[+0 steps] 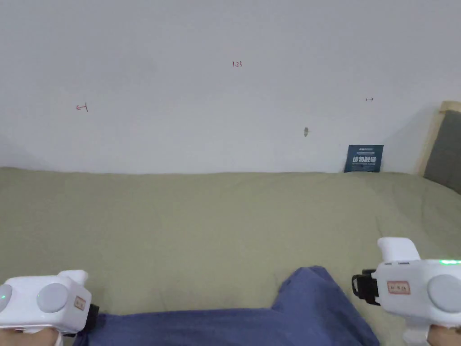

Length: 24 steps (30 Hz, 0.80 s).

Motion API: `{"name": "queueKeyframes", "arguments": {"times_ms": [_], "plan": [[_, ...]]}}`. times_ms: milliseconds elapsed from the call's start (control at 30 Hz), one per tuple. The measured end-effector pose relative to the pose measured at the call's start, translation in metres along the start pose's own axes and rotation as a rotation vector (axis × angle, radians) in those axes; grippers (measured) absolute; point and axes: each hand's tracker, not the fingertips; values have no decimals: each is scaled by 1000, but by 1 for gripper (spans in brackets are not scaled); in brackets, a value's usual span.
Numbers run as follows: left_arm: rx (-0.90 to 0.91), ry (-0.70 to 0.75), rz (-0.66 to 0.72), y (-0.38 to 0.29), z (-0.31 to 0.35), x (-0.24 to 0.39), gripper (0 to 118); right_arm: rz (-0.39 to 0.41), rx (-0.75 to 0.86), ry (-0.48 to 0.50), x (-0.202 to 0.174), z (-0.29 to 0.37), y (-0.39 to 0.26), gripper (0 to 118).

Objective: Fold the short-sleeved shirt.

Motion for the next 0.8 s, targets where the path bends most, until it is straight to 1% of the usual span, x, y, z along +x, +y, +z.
{"name": "queueKeyframes", "arguments": {"times_ms": [33,67,100,133,167,200,267,333,367,400,433,500,533,567,600,633,667,700,733,767,800], "plan": [[-8,-7,-2,-12,24,11,0,1,-51,-13,10,-18,14,2],[-6,-7,-4,-12,27,12,0,21,-90,-18,19,-38,28,7],[-4,-6,-2,-12,29,13,0,17,-155,-2,27,-56,38,40],[-11,-12,8,-11,29,12,0,0,-222,-6,33,-77,45,77],[-12,-12,16,-9,21,7,0,10,-317,10,36,-98,48,97],[-14,-10,23,-8,21,7,0,-3,-386,29,40,-118,50,96],[-34,-8,37,-8,20,8,0,17,-465,15,36,-143,50,95],[-38,-7,46,-10,20,11,0,43,-498,53,31,-160,46,95],[-44,-7,49,-11,20,11,0,43,-495,55,31,-166,45,95],[-48,-5,50,-11,21,12,0,37,-494,39,33,-172,44,95],[-51,-4,48,-11,14,9,0,31,-499,2,35,-175,42,95],[-59,-4,49,-11,14,10,0,-8,-509,-32,43,-182,38,95],[-58,-4,48,-10,14,12,0,-19,-512,-37,46,-183,35,95],[-59,-1,46,-10,8,10,0,-27,-512,-10,50,-182,33,94],[-58,-1,38,-9,8,11,0,-25,-504,15,47,-180,30,87],[-57,0,28,-9,8,12,0,7,-496,17,45,-179,29,72],[-54,0,17,-10,9,13,0,77,-465,-29,41,-177,29,54],[-49,0,13,-10,7,13,0,104,-449,-57,40,-176,28,26],[-45,-2,15,-11,8,12,0,58,-455,-22,39,-173,28,2],[-38,-11,19,-12,10,12,0,-38,-437,35,43,-170,28,1],[-32,-24,25,-13,11,11,0,-97,-440,68,44,-168,29,1]]}}
